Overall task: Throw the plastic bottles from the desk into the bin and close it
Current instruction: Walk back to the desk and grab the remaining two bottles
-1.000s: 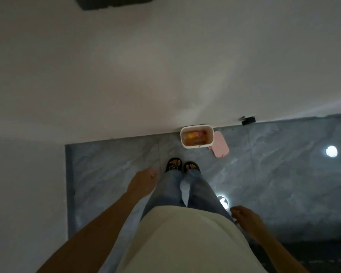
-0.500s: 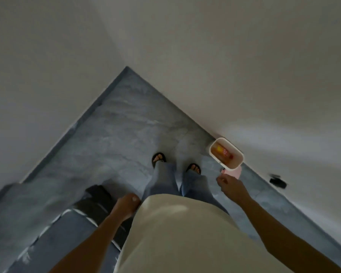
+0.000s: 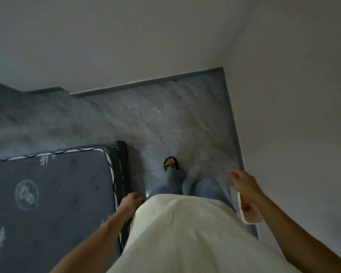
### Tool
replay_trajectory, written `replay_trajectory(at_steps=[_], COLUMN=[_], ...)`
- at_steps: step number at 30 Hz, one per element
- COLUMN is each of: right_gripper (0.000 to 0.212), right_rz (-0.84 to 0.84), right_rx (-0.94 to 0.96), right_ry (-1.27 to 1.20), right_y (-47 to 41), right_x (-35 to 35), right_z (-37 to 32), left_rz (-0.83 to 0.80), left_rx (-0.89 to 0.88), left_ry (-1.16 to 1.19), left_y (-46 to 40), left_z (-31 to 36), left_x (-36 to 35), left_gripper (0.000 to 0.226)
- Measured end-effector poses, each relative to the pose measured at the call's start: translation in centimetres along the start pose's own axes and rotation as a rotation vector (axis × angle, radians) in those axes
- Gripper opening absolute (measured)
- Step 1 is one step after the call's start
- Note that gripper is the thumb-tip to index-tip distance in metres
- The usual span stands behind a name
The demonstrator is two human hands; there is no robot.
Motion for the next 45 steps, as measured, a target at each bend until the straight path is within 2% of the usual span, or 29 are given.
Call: replay_trajectory(at_steps=[1,6,11,12,17,21,27,34,38,42,45], right_gripper=[0.029,0.026,0.029,0.029,0.024,0.029,0.029,0.022,0.023,0.022,0.023], right_rz=[0.007,-0.052,-0.105,-0.095,-0.052,-0.117,-0.184,-0.233,-0.238,-0.21,-0.203], right_rx=[-0.008,-0.09,-0.043,-0.024,0.008,0.095,0.399,0.591,0.628,0.639,0.555], right_ry=[0.037,0.137,0.392,0.45,0.443,0.496,0.647,0.714,0.806,0.884,0.957], right_y=[0.1,-0.4,-2.2,-2.9,-7.1,-9.2,-8.2,-3.2,-1.4,-1.2,-2.3], right_x=[-0.1,0.0,2.1,2.8,5.2,4.7,-0.3,-10.3,-14.6,-16.4,-16.2], right_z=[-0.5,-2.9,-8.2,-10.2,-22.7,-34.3,-52.5,-68.5,-73.2,-75.5,-76.4], left_rz=[-0.036,0.121,0.258,0.273,0.325,0.355,0.377,0.325,0.318,0.431,0.504], left_rx=[-0.005,-0.078,-0.134,-0.129,-0.038,0.072,0.268,0.489,0.514,0.467,0.415], left_ry=[0.009,0.186,0.313,0.34,0.386,0.443,0.636,0.901,0.981,1.055,1.082], left_y=[-0.4,-4.5,-8.2,-8.8,-10.2,-9.6,-7.0,-5.5,-6.2,-8.4,-10.2], left_z=[0.7,4.2,7.1,7.3,6.7,4.3,0.4,-3.4,-5.6,-8.0,-9.8], left_x=[1.0,8.0,14.8,15.8,19.3,20.0,17.0,14.9,19.0,26.7,33.4], left_gripper=[0.023,0.021,0.025,0.026,0.028,0.029,0.024,0.019,0.016,0.02,0.022])
Point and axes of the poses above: each hand's wrist, its own y-axis away from the middle knuckle, its own x-axis out of the back of the hand, z = x × y, the point moved 3 cm from there along -y, towards the middle knuckle, and after that the axes turned 14 degrees about -x, right-handed, at the moved point
